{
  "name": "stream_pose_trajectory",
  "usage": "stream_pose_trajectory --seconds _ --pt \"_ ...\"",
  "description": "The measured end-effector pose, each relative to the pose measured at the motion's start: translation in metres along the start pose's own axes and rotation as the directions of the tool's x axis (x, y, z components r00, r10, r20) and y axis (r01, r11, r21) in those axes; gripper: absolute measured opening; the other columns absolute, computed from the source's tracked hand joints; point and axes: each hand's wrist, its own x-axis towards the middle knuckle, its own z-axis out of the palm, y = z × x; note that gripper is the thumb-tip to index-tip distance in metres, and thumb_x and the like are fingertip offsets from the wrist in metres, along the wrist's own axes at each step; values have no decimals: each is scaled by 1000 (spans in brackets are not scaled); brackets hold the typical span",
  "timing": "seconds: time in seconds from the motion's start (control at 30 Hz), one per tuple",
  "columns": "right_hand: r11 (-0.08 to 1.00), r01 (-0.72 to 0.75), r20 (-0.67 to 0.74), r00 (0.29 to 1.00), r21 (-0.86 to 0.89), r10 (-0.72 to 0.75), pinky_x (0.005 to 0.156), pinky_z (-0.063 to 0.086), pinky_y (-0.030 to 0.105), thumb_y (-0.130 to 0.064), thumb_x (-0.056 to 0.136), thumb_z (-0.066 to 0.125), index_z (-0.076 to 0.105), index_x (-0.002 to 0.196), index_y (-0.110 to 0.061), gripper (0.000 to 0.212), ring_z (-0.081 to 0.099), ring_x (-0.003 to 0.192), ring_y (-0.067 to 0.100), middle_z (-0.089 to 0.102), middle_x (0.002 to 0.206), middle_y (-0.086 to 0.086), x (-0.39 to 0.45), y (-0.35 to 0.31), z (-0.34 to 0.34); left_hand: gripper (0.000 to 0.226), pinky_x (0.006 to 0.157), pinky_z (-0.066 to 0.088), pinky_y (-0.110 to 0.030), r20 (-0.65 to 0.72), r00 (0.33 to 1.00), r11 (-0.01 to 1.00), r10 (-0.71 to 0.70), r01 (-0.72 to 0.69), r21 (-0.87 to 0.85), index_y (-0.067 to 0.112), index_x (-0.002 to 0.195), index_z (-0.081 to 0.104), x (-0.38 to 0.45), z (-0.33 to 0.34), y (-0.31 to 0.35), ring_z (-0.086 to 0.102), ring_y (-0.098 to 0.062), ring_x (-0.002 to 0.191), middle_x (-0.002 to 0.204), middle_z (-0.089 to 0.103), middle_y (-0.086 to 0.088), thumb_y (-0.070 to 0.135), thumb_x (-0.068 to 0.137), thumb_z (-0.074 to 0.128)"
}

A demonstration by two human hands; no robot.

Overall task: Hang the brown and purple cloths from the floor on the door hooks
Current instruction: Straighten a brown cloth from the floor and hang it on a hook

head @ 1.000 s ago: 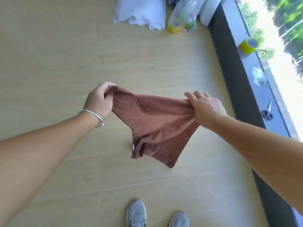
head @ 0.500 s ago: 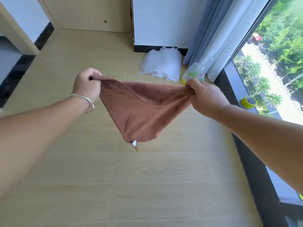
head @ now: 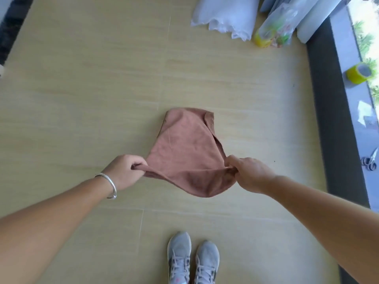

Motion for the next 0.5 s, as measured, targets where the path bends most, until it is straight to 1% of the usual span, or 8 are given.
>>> stream_pose_trajectory --seconds 0.03,0.1,0.17,0.23,0.3,0.37,0.43,0.5 --pt "999 2 24 1000 36 -3 71 40 31 -13 86 39 53 112 -34 37 59 96 29 67 108 1 -3 3 14 14 60 43 -29 -4 998 997 -59 59 -46 22 66 66 -5 15 -8 56 -20 63 61 62 2 28 71 55" --pt "999 16 49 999 42 -19 75 45 32 -14 87 40 62 109 -33 36 59 97 28 68 107 1 -11 8 36 35 59 38 -30 -12 991 983 -137 134 -125 10 68 62 -13 42 -22 49 -19 59 58 58 -4 42 72 49" --pt "1000 28 56 998 -6 -27 79 47 34 -18 91 38 62 113 -31 34 60 99 29 68 109 0 -16 16 51 45 58 39 -29 -35 982 976 -188 182 -122 9 66 62 -15 59 -28 54 -18 60 56 59 -1 48 83 51" --pt "997 34 62 998 -71 -29 76 47 35 -22 94 36 58 114 -29 31 60 97 28 66 108 -2 -18 26 57 40 61 41 -30 -35 985 986 -166 167 14 14 70 64 -13 67 -32 60 -24 70 62 62 2 42 94 49" --pt "991 28 63 998 -130 -20 72 45 33 -27 96 33 55 112 -28 27 60 97 27 65 108 -3 -16 34 54 25 68 47 -32 0 992 982 -126 125 140 22 87 68 -9 67 -30 62 -26 83 80 67 2 33 96 48" --pt "987 -2 44 999 -162 9 71 42 33 -31 98 32 55 114 -30 28 60 99 25 65 110 -6 -11 41 41 20 73 49 -32 -14 994 973 -108 109 203 31 101 66 -2 58 -23 62 -25 86 92 68 4 27 95 48" --pt "987 -42 -1 999 -153 42 70 41 32 -32 98 33 57 112 -33 27 60 100 23 64 109 -9 -1 45 16 22 70 46 -30 -47 994 963 -100 109 245 35 103 66 8 39 -11 60 -25 84 94 68 3 26 96 47" --pt "990 -64 -63 996 -128 57 70 42 31 -27 97 37 61 108 -33 27 60 99 23 65 107 -9 9 44 -15 23 70 46 -31 -59 993 958 -98 110 263 33 100 67 20 14 4 59 -25 84 92 68 3 24 96 47"
